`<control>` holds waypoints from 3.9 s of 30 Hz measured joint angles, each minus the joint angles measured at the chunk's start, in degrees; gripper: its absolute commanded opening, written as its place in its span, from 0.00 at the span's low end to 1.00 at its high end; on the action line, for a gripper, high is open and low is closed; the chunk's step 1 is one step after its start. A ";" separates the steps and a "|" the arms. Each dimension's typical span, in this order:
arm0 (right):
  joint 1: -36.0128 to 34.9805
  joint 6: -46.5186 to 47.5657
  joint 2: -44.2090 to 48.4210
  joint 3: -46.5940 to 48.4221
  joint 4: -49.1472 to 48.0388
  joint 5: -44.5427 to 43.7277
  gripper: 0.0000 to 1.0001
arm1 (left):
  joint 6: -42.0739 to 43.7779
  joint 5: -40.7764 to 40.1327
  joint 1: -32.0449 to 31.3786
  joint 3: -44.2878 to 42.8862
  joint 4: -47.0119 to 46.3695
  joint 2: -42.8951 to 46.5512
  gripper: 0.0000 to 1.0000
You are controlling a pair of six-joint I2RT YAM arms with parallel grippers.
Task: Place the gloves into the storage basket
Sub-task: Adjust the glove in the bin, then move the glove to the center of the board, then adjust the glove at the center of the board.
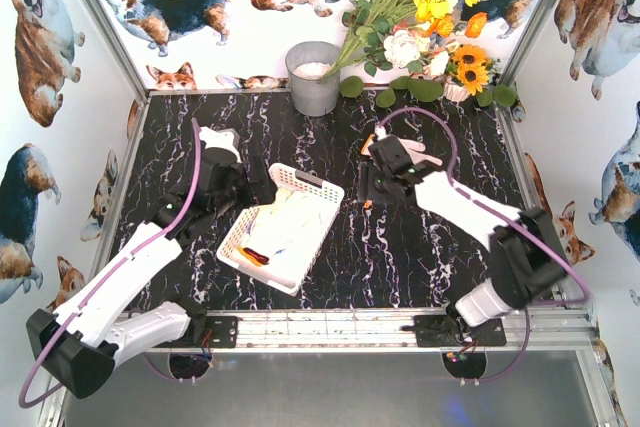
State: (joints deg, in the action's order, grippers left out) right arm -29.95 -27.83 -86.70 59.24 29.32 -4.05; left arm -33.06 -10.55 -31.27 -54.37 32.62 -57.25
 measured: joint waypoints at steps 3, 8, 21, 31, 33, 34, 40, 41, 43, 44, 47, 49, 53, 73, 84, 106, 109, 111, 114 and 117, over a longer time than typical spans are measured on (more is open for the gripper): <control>-0.02 1.73 -3.89 1.44 -2.25 0.09 0.54 | 0.55 -1.40 0.20 0.00 0.85 1.57 1.00; 0.00 4.31 -9.29 2.71 -4.55 -2.12 0.40 | 0.83 -2.25 0.66 0.00 2.82 3.08 1.00; 0.50 14.75 -6.27 8.63 2.14 4.55 0.00 | 0.72 -1.25 1.14 0.26 3.74 5.92 1.00; 0.50 18.40 12.79 16.41 22.80 11.08 0.00 | 0.57 0.15 1.14 0.98 4.09 7.61 1.00; 0.44 20.28 13.55 17.99 26.95 10.05 0.00 | 0.63 0.61 1.14 0.98 4.13 7.61 1.00; 0.44 21.16 13.60 18.69 28.52 9.20 0.00 | 0.68 0.74 1.14 0.98 4.15 7.61 1.00; 0.46 29.11 13.42 24.52 36.52 0.81 0.00 | 0.76 1.14 1.14 0.98 4.57 8.17 1.00; 0.46 30.08 13.33 25.79 37.42 0.02 0.00 | 0.76 1.14 1.14 0.98 4.61 8.39 1.00; 0.46 31.50 13.09 28.24 39.10 -0.50 0.00 | 0.76 1.14 1.14 0.98 4.66 8.83 1.00; 0.46 31.93 13.07 29.16 39.91 -0.11 0.00 | 0.76 1.14 1.14 0.98 4.68 9.05 0.99; 0.13 31.65 13.09 29.07 42.05 4.11 0.00 | 0.74 1.14 1.14 0.98 4.70 9.55 1.00; -1.18 29.86 13.31 26.16 42.23 7.52 0.00 | 0.74 1.20 1.14 1.05 4.72 9.73 0.99; -7.48 22.36 13.92 12.96 40.13 14.53 0.00 | 0.72 1.62 1.14 1.49 4.74 9.73 0.99; -8.15 -9.73 29.88 -13.38 21.64 22.16 0.37 | 3.69 19.19 -6.67 6.34 -1.88 4.42 0.85; -6.84 -18.12 24.83 -26.25 14.56 14.95 0.21 | 1.57 19.28 -7.89 7.58 -6.71 2.95 0.85; -1.42 3.69 -5.40 -6.88 12.61 10.51 0.24 | 1.62 15.10 -7.93 7.80 -6.10 6.08 0.85; -1.38 7.56 -7.28 -4.59 12.50 10.91 0.28 | 1.62 14.36 -7.93 7.80 -5.55 7.26 0.86; -0.98 9.94 -8.22 -3.37 12.17 11.41 0.29 | 1.62 13.92 -7.96 7.80 -5.25 7.98 0.86; -0.02 12.07 -8.90 -2.12 11.82 11.93 0.34 | 1.62 13.29 -7.96 7.80 -4.96 8.52 0.86; 0.50 13.94 -9.05 -0.52 12.35 12.17 0.41 | 1.64 12.83 -7.96 7.80 -4.87 8.57 0.87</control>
State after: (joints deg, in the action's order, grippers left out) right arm -29.45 -13.89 -95.74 58.72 41.67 8.12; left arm -31.42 2.28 -39.22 -46.57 27.75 -48.69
